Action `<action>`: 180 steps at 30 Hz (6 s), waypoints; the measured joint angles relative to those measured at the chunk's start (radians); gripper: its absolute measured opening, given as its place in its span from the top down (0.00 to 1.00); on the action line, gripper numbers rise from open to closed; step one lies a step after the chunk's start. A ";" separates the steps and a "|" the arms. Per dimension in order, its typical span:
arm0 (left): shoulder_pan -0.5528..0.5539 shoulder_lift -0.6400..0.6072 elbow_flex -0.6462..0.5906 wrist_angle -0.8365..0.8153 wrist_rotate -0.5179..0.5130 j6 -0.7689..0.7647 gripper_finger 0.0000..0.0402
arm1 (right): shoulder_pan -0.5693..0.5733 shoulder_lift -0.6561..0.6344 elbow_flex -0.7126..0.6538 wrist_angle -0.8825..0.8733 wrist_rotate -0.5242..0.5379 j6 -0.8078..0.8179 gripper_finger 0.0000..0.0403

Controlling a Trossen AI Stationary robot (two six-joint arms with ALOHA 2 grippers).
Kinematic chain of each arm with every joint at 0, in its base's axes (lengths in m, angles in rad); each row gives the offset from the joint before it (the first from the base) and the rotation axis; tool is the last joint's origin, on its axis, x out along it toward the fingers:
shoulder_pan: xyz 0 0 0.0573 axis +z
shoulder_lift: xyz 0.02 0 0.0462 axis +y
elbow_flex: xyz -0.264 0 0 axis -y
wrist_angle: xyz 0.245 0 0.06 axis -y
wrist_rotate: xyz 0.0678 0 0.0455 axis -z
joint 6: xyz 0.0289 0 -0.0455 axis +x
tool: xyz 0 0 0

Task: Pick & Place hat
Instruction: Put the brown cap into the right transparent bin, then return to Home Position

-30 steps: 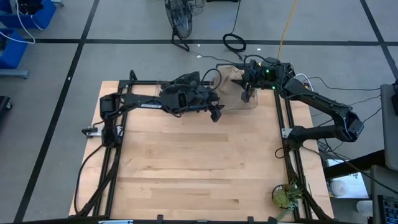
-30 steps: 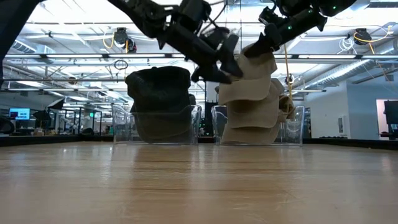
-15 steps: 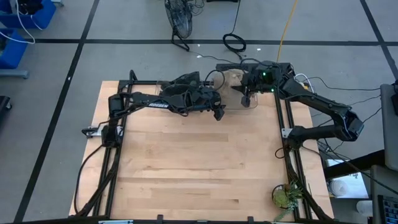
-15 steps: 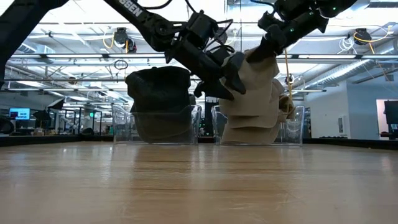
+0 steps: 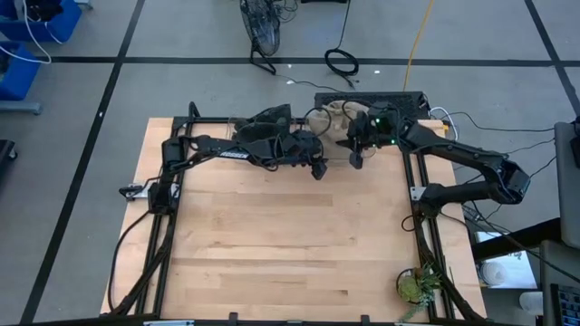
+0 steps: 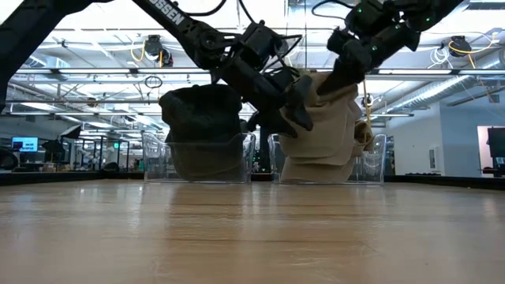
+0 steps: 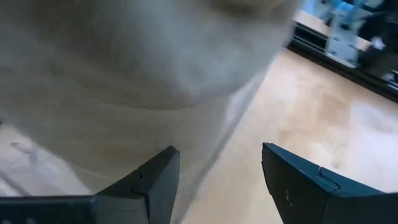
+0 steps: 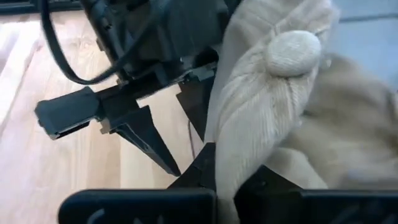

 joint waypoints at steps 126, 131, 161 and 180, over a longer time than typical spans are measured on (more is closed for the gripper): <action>-0.178 -2.019 -1.427 -0.009 0.231 0.240 1.00 | 0.456 -0.099 -0.163 0.387 0.445 0.485 1.00; -0.179 -2.008 -1.426 -0.028 0.226 0.259 1.00 | 0.458 -0.100 -0.183 0.396 0.445 0.494 1.00; -0.189 -1.975 -1.427 -0.006 0.251 0.217 0.90 | 0.596 -0.613 -0.892 0.830 0.367 0.480 1.00; -0.189 -1.975 -1.427 -0.006 0.250 0.217 0.90 | 0.646 -1.027 -0.896 0.411 0.339 0.263 1.00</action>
